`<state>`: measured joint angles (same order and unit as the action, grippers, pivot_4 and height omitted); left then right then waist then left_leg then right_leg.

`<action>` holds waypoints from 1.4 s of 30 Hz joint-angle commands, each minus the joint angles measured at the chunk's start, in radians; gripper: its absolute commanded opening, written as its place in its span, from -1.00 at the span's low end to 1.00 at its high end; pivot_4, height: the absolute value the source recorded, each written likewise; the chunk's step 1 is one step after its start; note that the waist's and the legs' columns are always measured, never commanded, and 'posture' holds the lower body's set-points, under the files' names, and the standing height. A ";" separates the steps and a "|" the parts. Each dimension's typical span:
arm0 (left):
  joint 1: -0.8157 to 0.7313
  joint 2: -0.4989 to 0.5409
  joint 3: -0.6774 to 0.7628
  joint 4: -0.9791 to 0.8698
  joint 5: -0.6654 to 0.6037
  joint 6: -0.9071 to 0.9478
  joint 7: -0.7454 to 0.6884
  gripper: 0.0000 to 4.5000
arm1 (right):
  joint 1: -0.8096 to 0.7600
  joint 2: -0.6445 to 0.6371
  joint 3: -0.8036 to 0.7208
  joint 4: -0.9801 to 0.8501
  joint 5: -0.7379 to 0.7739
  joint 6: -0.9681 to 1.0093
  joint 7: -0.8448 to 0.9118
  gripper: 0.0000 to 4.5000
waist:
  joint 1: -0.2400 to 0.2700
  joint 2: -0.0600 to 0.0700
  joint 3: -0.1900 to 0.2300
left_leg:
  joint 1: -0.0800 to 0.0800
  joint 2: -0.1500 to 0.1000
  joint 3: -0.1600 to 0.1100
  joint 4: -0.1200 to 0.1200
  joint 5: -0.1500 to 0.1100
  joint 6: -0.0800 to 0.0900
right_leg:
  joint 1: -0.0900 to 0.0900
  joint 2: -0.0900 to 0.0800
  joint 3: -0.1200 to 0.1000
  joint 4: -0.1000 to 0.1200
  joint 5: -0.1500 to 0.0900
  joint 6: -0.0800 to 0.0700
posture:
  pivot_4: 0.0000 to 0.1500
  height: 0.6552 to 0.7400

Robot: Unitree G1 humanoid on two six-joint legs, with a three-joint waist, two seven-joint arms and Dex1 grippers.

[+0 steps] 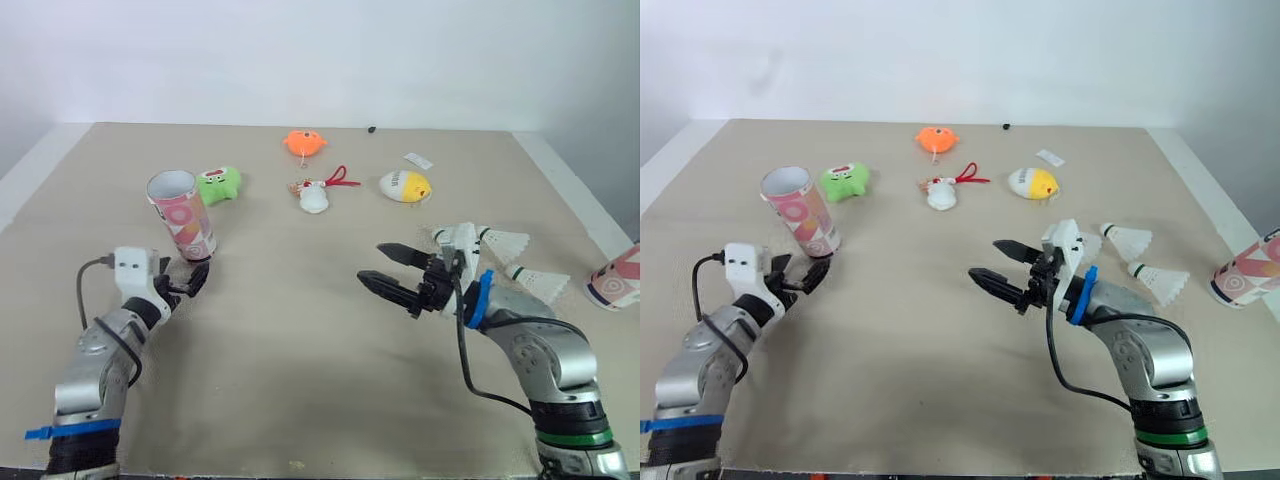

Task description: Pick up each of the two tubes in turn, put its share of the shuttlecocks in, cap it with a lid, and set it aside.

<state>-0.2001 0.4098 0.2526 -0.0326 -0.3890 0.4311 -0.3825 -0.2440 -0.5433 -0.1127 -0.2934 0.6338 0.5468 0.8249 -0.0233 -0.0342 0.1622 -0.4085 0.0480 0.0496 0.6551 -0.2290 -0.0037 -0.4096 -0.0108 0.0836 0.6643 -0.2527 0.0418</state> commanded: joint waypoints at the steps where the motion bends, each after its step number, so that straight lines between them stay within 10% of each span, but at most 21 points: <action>1: -0.075 0.028 0.004 0.079 0.032 -0.051 -0.018 1.00 | 0.014 -0.010 -0.044 -0.069 0.031 0.001 -0.023 0.94 | 0.000 0.000 0.000 | 0.000 0.000 0.000 0.000 0.000 0.000 | 0.000 0.000 0.000 0.000 0.000 0.000 | 1.00 0.82; 24: -0.435 0.040 -0.084 0.578 0.158 -0.277 -0.130 1.00 | 0.036 -0.022 -0.051 -0.209 0.098 0.046 -0.091 0.94 | 0.000 -0.001 0.000 | -0.001 0.000 0.000 0.000 0.000 0.000 | 0.000 0.000 0.000 0.000 0.000 0.000 | 1.00 0.82; 29: -0.426 0.034 -0.085 0.573 0.159 -0.284 -0.137 0.31 | 0.044 -0.020 -0.044 -0.208 0.091 0.046 -0.095 1.00 | 0.000 -0.001 0.000 | -0.001 0.000 0.000 0.000 0.000 0.000 | 0.000 0.000 0.000 0.000 0.000 0.001 | 1.00 0.82; 42: -0.369 0.044 -0.111 0.462 0.128 -0.401 -0.278 0.28 | 0.037 -0.036 -0.044 -0.194 0.083 0.049 -0.090 1.00 | 0.000 -0.001 0.000 | -0.001 0.000 0.000 0.000 0.000 0.000 | 0.000 0.000 0.000 0.000 0.000 0.001 | 1.00 0.82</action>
<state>-0.5780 0.4390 0.1658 0.5119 -0.2453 0.0842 -0.5706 -0.1958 -0.5542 -0.1324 -0.4569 0.7068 0.5971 0.7353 -0.0232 -0.0350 0.1624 -0.4098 0.0478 0.0493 0.6552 -0.2290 -0.0038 -0.4099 -0.0112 0.0833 0.6643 -0.2526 0.0423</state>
